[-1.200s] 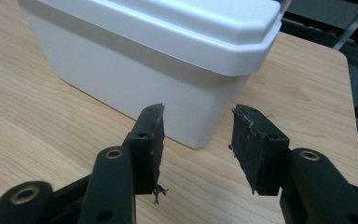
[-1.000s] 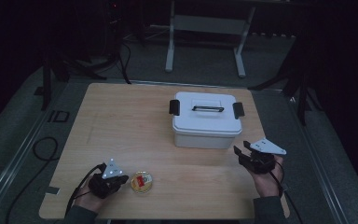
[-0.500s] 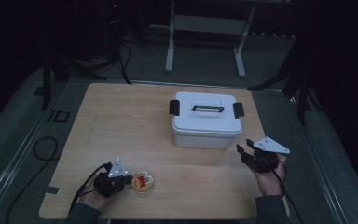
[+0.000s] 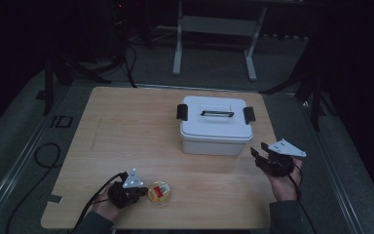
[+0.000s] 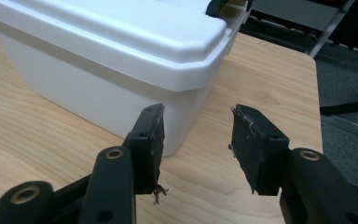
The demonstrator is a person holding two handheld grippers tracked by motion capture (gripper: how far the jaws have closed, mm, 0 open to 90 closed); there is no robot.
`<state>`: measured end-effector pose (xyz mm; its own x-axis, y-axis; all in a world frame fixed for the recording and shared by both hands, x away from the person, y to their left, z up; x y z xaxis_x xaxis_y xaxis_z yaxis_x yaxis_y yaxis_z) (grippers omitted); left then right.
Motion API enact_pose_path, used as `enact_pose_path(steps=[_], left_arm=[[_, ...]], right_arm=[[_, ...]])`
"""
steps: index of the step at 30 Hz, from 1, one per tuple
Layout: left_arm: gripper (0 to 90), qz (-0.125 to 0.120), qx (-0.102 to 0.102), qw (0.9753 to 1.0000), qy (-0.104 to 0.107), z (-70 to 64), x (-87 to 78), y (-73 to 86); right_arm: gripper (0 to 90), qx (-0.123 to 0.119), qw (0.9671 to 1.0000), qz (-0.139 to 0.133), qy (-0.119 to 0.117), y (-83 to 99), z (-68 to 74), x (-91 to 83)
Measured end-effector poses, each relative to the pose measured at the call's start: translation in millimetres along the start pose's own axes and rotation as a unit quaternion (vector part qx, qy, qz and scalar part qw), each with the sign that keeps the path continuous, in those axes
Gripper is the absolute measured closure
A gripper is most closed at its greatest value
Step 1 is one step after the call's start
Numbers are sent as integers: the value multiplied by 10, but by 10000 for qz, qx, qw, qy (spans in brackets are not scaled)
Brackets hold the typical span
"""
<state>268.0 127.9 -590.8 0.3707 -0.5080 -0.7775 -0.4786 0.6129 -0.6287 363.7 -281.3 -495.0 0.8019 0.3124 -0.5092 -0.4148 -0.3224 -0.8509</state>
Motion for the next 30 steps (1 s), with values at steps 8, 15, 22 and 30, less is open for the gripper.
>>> enact_pose_path(steps=[8,15,22,30], left_arm=[[893,-46,-17,10000,-65,12,2,-10],[840,-167,-233,9991,-313,158,-83,45],[789,-245,-353,9981,-442,220,-114,65],[772,-274,-389,9976,-501,255,-135,72]], right_arm=[[543,15,10000,21,41,-17,-46,29],[600,61,9999,0,124,-60,-137,55],[786,11,9999,-11,167,-127,-178,128],[900,53,9998,-20,174,-182,-225,234]])
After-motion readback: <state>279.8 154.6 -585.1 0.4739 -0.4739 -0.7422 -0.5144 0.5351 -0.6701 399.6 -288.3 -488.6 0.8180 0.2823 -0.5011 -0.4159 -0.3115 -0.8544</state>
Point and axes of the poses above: each handheld gripper's, and its own axes: x roughly forward along the jaws, y roughly out of its underside, z roughly to its left, the point moved 6 cm from there along x, roughly forward along the jaws
